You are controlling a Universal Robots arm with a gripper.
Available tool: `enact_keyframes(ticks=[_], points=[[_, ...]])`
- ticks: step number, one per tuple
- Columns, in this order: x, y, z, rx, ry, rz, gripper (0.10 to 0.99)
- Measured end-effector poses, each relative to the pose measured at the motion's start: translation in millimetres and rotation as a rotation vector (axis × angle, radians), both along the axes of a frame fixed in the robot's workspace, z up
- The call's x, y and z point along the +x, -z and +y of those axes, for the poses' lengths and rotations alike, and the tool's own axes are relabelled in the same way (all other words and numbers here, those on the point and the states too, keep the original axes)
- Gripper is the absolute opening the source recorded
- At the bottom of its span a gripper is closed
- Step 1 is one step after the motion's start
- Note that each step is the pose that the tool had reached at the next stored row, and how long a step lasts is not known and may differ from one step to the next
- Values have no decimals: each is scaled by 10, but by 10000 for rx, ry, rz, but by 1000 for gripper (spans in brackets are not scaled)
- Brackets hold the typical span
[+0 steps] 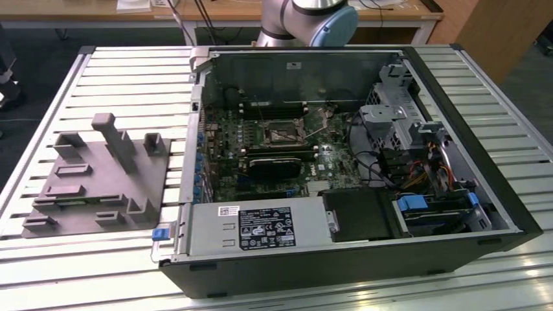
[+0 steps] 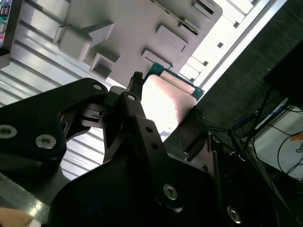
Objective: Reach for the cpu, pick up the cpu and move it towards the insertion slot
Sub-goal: 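Pick up the cpu and move it towards the insertion slot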
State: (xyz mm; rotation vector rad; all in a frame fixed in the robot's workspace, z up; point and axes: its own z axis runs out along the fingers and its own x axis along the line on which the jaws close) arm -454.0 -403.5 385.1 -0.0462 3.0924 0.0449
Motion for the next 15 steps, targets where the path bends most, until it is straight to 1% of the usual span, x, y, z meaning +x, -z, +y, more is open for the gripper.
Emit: enact_keyframes(ticks=[3, 5, 12, 15], points=[[0, -57, 0, -1, 0, -15, 545], [0, -75, 0, 0, 0, -24, 545], [2, -77, 1, -6, 0, -22, 545], [23, -77, 0, -6, 0, -22, 545]])
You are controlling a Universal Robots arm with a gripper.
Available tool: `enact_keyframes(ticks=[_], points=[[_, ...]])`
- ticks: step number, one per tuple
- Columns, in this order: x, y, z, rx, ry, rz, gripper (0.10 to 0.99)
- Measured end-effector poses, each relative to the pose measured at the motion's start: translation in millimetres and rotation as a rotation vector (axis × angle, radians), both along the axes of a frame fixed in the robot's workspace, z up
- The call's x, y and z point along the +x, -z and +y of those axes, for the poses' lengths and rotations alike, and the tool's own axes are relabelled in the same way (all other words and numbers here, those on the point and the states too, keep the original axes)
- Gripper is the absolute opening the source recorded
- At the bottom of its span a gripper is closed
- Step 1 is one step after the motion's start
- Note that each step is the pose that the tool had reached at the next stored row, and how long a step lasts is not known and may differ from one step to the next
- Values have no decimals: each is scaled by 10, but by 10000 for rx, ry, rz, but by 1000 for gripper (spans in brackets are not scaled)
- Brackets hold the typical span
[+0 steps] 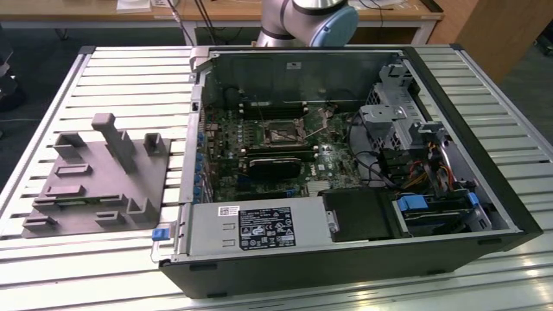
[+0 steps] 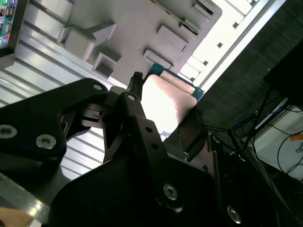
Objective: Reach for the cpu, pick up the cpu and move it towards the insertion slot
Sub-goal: 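Pick up the cpu and move it towards the insertion slot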
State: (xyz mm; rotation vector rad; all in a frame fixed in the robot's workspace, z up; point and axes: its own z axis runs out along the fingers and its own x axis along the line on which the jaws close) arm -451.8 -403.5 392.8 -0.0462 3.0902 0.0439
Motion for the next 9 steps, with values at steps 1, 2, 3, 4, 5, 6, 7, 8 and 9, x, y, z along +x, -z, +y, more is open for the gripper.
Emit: enact_keyframes(ticks=[1, 2, 3, 4, 5, 6, 7, 8, 9], points=[[10, 0, 0, 0, 1, 0, 545], [24, 0, 0, 0, 0, 0, 545], [37, 0, 0, -1, 0, 0, 545], [50, 0, 0, 0, 0, 0, 545], [64, 0, 0, 0, 0, 0, 545], [80, 0, 0, 0, 1, 0, 545], [97, 0, 0, 0, 0, 0, 545], [114, 0, 0, 0, 0, 0, 545], [134, 0, 0, 0, 0, 0, 545]])
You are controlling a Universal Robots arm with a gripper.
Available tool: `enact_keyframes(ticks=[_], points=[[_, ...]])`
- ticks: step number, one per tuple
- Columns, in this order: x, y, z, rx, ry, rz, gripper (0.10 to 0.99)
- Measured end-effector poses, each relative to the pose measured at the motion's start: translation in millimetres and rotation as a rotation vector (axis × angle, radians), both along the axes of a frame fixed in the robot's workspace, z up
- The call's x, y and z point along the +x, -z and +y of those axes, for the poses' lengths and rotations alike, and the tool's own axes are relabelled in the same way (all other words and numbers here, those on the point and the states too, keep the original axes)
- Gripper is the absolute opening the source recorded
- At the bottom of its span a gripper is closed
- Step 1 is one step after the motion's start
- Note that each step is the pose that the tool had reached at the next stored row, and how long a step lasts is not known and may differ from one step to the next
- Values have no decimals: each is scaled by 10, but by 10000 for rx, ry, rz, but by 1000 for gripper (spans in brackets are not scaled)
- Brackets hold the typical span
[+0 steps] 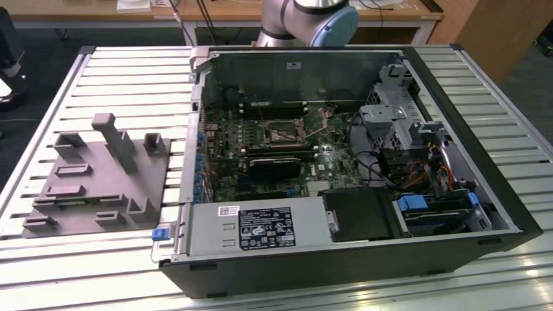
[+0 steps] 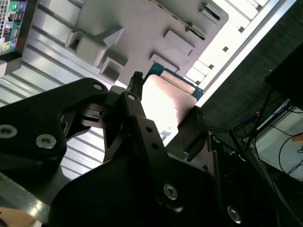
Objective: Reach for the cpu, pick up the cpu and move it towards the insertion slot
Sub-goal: 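Pick up the cpu and move it towards the insertion slot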
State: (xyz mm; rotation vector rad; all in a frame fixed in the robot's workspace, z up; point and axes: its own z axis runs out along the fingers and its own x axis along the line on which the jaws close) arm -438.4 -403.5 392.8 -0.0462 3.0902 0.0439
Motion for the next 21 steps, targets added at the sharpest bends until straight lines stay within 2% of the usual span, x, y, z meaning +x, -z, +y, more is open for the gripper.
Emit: enact_keyframes(ticks=[21], points=[[436, 0, 0, 0, 0, 0, 545]])
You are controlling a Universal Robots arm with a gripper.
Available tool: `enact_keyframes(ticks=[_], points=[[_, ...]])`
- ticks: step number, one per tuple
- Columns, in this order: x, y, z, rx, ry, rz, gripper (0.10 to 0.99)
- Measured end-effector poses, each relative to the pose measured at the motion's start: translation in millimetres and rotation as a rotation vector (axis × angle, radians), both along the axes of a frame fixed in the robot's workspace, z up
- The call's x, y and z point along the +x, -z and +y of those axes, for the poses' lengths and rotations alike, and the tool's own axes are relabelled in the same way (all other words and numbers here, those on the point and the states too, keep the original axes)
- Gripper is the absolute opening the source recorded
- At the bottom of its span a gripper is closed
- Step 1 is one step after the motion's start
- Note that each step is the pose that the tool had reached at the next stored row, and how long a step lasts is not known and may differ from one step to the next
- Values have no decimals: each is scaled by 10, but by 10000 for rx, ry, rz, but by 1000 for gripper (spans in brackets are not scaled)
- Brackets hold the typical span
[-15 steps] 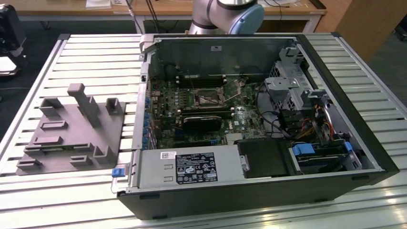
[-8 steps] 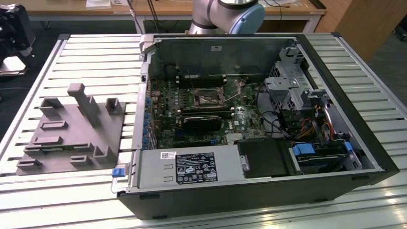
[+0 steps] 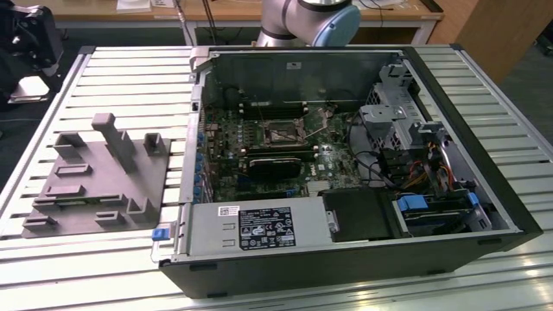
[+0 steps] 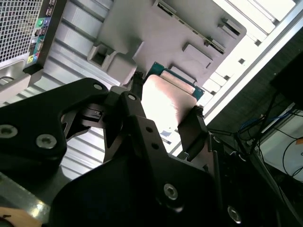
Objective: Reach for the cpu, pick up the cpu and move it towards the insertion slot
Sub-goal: 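Pick up the cpu and move it towards the insertion slot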
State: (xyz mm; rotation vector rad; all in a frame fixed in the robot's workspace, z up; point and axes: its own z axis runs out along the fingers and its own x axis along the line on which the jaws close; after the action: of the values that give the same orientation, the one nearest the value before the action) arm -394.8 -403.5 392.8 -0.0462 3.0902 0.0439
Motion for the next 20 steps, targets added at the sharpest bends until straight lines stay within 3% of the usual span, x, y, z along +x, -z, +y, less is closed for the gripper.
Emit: enact_keyframes(ticks=[20], points=[[469, 0, 0, 0, 0, 0, 545]])
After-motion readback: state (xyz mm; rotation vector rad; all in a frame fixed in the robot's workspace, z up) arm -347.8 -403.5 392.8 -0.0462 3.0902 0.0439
